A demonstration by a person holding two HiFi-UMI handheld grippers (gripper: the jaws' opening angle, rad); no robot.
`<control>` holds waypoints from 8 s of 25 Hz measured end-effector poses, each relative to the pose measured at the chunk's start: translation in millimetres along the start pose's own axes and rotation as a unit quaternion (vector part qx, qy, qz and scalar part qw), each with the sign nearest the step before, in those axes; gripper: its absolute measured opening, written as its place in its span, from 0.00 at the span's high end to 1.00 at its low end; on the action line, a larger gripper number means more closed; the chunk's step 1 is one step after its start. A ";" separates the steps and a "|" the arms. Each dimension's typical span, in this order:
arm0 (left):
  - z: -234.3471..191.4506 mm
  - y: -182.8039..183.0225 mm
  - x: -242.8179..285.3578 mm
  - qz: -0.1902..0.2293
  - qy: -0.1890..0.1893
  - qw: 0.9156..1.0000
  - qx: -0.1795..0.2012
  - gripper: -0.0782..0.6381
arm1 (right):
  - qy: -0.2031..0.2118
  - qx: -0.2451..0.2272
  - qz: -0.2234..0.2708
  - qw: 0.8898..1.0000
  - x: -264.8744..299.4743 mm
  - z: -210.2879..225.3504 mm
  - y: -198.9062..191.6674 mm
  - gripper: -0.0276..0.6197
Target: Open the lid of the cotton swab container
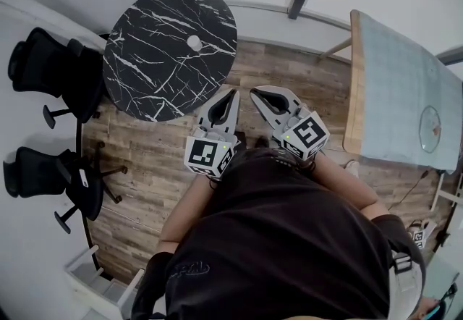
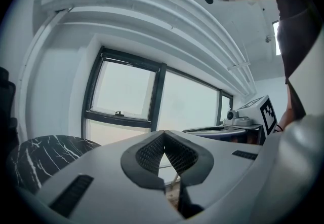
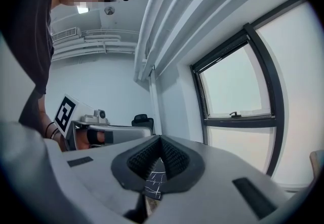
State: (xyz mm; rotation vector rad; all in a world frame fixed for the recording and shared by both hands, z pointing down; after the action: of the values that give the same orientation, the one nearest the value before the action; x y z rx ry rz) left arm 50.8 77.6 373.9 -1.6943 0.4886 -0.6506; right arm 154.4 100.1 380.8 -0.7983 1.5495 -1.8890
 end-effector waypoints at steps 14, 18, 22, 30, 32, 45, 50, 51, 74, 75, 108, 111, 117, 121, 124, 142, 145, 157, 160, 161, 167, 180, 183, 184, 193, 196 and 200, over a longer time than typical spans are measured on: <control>-107.8 36.2 26.4 0.024 -0.009 1.000 0.006 0.87 | -0.009 -0.011 0.003 1.000 104.6 38.7 26.9 0.92; -141.4 49.0 22.4 0.028 -0.010 0.999 0.014 0.87 | -0.008 -0.017 0.005 1.000 138.3 45.8 38.1 0.92; -167.6 53.9 15.1 0.031 -0.011 0.999 0.018 0.87 | -0.010 -0.023 0.007 1.000 163.2 47.1 44.9 0.92; -195.4 47.8 8.1 0.027 -0.005 1.000 0.000 0.87 | -0.017 -0.022 -0.014 1.000 181.6 53.5 45.4 0.92; -200.2 46.5 7.1 0.027 0.001 1.000 -0.006 0.87 | -0.020 -0.017 -0.019 0.999 183.9 57.8 43.0 0.92; -223.4 43.6 26.3 0.015 0.042 0.999 -0.011 0.87 | 0.034 -0.016 -0.033 0.999 229.7 82.6 47.2 0.92; -230.2 40.5 49.5 0.006 0.061 0.998 -0.008 0.87 | 0.056 -0.007 -0.042 0.998 245.8 107.3 46.3 0.92; -232.5 40.3 54.1 0.003 0.068 0.998 -0.007 0.87 | 0.062 -0.007 -0.043 0.997 249.2 112.0 46.9 0.92; -263.4 14.1 153.1 -0.033 0.213 0.976 0.017 0.84 | 0.203 -0.005 -0.070 0.977 300.3 215.9 45.1 0.92; -263.3 12.0 155.7 -0.033 0.217 0.976 0.017 0.82 | 0.209 -0.005 -0.072 0.975 300.7 218.6 44.4 0.92; -300.1 -149.4 200.2 -0.077 0.265 0.961 -0.011 0.35 | 0.242 -0.004 -0.122 0.963 319.1 237.9 14.2 0.92; -306.3 -165.5 201.8 -0.083 0.272 0.958 -0.027 0.35 | 0.238 -0.002 -0.126 0.963 317.6 241.6 11.4 0.92; -312.0 -182.7 209.5 -0.088 0.274 0.957 -0.040 0.34 | 0.231 0.011 -0.118 0.966 321.8 248.1 14.7 0.92; -317.0 -195.4 210.2 -0.098 0.278 0.954 -0.047 0.34 | 0.237 0.019 -0.112 0.965 322.6 248.4 18.2 0.92; -320.9 -203.4 215.1 -0.105 0.279 0.953 -0.046 0.34 | 0.239 0.017 -0.111 0.964 321.3 252.2 18.3 0.92; -340.2 -266.9 220.0 -0.172 0.307 0.932 -0.087 0.33 | 0.231 0.022 -0.131 0.964 312.6 260.2 5.5 0.92; -341.4 -272.1 222.3 -0.177 0.312 0.928 -0.097 0.33 | 0.228 0.022 -0.134 0.964 310.8 260.7 4.0 0.92; -342.6 -292.2 228.1 -0.205 0.321 0.919 -0.105 0.33 | 0.223 0.018 -0.148 0.963 303.5 261.2 -2.3 0.92; -342.6 -294.4 228.6 -0.209 0.328 0.916 -0.104 0.33 | 0.224 0.017 -0.150 0.963 302.4 260.4 -4.4 0.92; -342.9 -295.4 228.4 -0.213 0.330 0.914 -0.104 0.33 | 0.225 0.017 -0.150 0.963 302.2 260.7 -5.2 0.92; -345.4 -293.8 233.6 -0.216 0.330 0.914 -0.099 0.34 | 0.220 0.018 -0.154 0.963 300.2 263.2 -7.9 0.92; -350.7 -299.6 233.2 -0.236 0.334 0.909 -0.078 0.51 | 0.220 0.019 -0.155 0.963 299.8 260.1 -10.3 0.92; -351.1 -299.4 233.1 -0.236 0.333 0.910 -0.075 0.51 | 0.220 0.020 -0.155 0.963 299.6 259.7 -10.6 0.92; -351.2 -299.5 232.9 -0.238 0.331 0.910 -0.073 0.51 | 0.220 0.020 -0.155 0.963 299.5 259.6 -10.8 0.92; -348.9 -292.5 236.8 -0.250 0.306 0.918 -0.046 0.51 | 0.214 0.022 -0.154 0.964 297.6 264.4 -11.3 0.92; -348.0 -285.0 238.1 -0.246 0.299 0.922 -0.031 0.51 | 0.209 0.020 -0.151 0.966 295.3 267.9 -9.2 0.92; -346.3 -271.6 239.4 -0.253 0.285 0.925 -0.011 0.52 | 0.206 0.019 -0.149 0.967 291.3 272.8 -8.7 0.92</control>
State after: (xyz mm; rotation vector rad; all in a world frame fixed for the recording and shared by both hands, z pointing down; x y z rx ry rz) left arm -1.5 -272.7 728.3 -1.6474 0.4570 -1.5446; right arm 164.2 -291.3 458.6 -0.6808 1.7003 -2.4179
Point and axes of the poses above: the fingertips, and each gripper's own axes: x forward along the fingers, z to its right, y out of its top, the point moved 5 cm from there along -x, backward along the fingers, and after that the axes turned 4 degrees about y, right-handed, at the moved point
